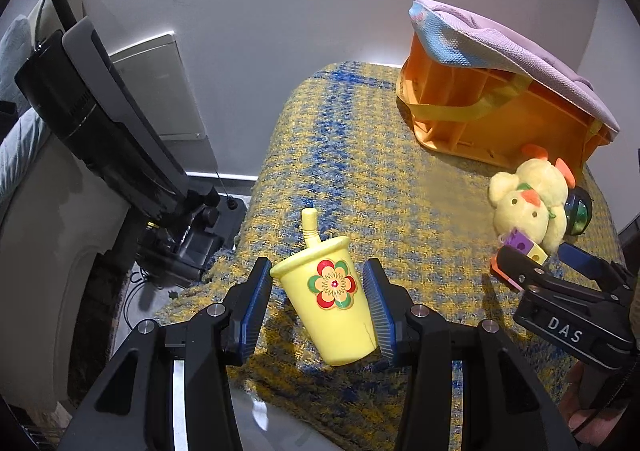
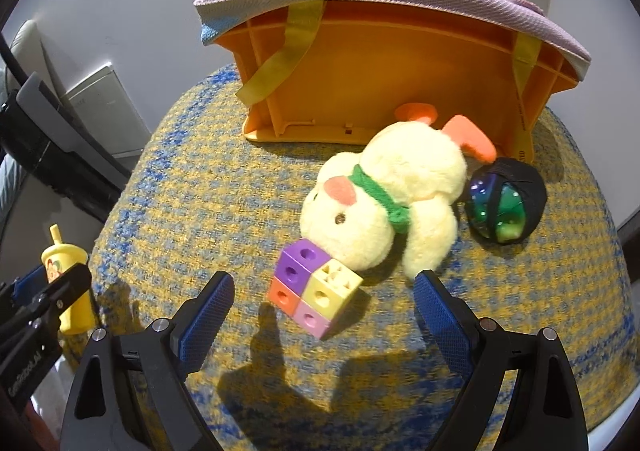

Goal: Organize objects
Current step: 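Lift the yellow cup with the left tool while the right tool grasps the block cluster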

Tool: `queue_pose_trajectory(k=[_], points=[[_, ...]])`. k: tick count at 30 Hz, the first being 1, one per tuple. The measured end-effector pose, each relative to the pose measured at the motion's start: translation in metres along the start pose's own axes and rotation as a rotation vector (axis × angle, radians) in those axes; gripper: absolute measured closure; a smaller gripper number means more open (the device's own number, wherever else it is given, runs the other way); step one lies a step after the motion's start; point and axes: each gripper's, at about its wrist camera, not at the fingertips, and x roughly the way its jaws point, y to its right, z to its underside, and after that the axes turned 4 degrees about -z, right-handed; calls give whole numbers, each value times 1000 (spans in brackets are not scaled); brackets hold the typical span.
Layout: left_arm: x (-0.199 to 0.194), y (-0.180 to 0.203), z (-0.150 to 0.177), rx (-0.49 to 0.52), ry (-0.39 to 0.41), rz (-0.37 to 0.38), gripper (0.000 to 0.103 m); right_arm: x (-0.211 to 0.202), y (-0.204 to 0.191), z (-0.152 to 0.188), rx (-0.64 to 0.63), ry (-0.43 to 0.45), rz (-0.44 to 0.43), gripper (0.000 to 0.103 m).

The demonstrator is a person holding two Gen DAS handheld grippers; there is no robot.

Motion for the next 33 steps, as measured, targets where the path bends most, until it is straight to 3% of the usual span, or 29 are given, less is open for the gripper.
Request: queue_pose_trajectory(k=[5,8,13,24,26,28,33], points=[[1,2,0,4,-1,12,57,12,-5,-1,19,-20,14,12],[2,3,0,8,-3,18,57,18,-5,-2,25,-34,16,21],[3,3,0,9,-5,23,57,30,0,1,53,-77,-10,56],[-2,10,-3,25,2,20,57,14,6,3,47,-52,-50,62],[-4,12,-4,22,-3,29,57,6,7,2,41,-39,-53,66],[-6,17,-6,24,-3,36,57,-5,9,1,30,-18,-57,82],[-13,32,-11,42,8,47,57,-21,17,-2,17,19,-58,82]])
